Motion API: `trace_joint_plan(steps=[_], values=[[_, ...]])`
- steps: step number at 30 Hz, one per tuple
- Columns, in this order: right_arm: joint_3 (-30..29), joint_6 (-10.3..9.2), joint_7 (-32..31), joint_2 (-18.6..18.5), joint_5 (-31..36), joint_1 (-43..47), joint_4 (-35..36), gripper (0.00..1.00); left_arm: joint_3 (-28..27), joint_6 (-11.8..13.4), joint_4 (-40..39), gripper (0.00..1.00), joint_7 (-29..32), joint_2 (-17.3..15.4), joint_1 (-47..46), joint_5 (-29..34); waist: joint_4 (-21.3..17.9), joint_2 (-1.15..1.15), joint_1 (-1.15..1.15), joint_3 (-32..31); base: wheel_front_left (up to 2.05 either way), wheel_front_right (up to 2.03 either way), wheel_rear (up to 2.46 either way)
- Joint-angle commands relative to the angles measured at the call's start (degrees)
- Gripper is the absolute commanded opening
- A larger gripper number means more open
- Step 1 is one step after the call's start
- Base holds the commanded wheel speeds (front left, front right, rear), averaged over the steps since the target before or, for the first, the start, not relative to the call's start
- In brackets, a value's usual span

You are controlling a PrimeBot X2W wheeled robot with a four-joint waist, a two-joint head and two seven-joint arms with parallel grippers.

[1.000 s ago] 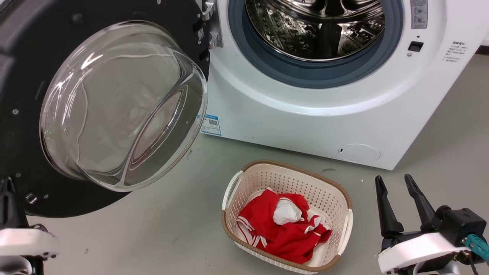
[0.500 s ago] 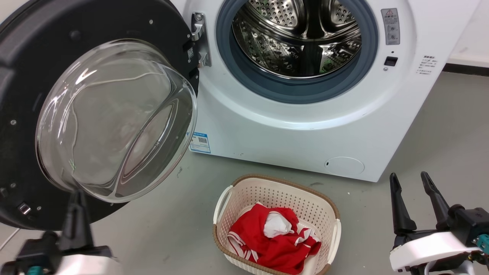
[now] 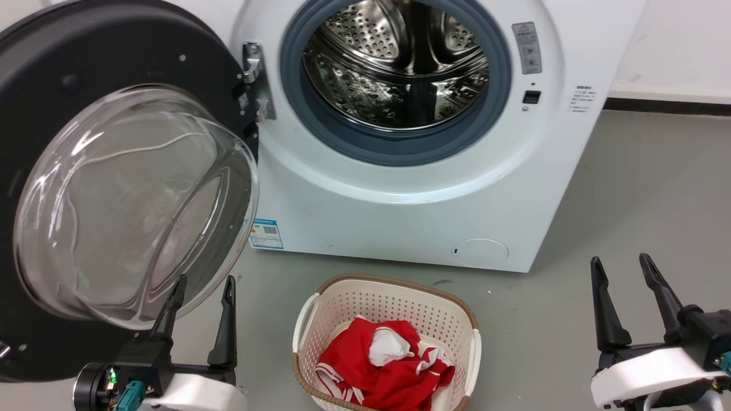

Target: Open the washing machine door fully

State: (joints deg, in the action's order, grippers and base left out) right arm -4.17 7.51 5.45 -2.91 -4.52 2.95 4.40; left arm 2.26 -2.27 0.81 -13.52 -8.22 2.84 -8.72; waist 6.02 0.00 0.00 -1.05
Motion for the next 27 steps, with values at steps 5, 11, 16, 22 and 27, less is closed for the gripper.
trace_joint_plan(steps=[5,11,16,22,27], values=[[-0.1,-0.04,-0.8,0.1,0.2,1.2,-0.2,1.0,0.4,0.2,1.6,1.0,-0.3,-0.3,-2.5,0.5,-2.8,0.0,0.0,-0.1,0.0,0.0,0.0],[0.0,-0.04,-0.8,0.1,0.5,1.8,-1.8,1.0,0.5,0.5,2.9,1.0,-0.7,-0.4,-4.1,0.3,-4.6,0.0,0.0,0.2,0.0,0.0,0.0],[0.2,-0.04,-0.7,0.1,0.4,1.6,-2.3,1.0,0.2,1.1,3.3,1.0,-1.0,-0.2,-4.4,-0.1,-5.3,0.0,0.0,0.5,0.0,0.0,0.0],[0.4,-0.04,-0.6,0.1,0.1,1.0,-2.3,1.0,0.3,1.2,4.0,1.0,-1.3,-0.2,-4.5,-0.1,-5.5,0.0,0.0,0.8,0.0,0.0,0.0],[0.5,-0.04,-0.6,0.1,0.0,0.7,-2.5,1.0,0.2,1.0,5.0,1.0,-1.4,-0.4,-5.2,-0.4,-5.5,0.0,0.0,1.0,0.0,0.0,0.0]])
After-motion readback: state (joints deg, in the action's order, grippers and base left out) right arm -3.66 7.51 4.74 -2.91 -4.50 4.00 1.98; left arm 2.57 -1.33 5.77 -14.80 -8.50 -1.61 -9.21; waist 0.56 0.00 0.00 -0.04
